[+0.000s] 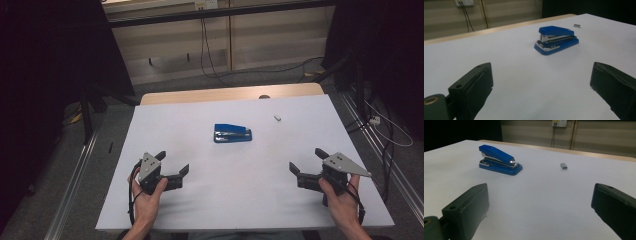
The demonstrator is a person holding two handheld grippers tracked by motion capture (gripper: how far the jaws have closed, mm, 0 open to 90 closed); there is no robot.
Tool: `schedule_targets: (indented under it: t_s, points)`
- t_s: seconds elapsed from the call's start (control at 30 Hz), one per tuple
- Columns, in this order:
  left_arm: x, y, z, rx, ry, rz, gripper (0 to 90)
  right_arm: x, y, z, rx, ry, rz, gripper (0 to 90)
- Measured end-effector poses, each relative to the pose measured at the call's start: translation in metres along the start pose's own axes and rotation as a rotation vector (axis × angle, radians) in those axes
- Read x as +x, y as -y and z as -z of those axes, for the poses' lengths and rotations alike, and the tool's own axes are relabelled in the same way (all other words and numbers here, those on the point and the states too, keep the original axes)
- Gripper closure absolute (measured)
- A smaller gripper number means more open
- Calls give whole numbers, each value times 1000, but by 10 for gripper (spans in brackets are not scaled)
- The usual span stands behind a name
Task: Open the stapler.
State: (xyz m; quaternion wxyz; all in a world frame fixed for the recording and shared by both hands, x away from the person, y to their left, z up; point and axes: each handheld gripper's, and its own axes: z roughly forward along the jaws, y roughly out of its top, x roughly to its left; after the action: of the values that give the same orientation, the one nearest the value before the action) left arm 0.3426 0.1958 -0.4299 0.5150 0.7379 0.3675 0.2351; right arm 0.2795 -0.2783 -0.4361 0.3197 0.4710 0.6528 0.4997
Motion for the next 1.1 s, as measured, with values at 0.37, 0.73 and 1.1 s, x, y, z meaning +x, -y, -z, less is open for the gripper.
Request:
schedule_targets:
  t_s: [0.37,0.73,1.1]
  points:
    - [-2,-2,-5,-32,36,-43,41,0,-4,-3,-28,-22,27,12]
    - [-14,-15,-22,-4,41,-96,31,14,-11,-17,14,-76,87,10]
    - [-16,-28,-39,-16,53,-103,37,23,-13,-34,28,-116,114,15]
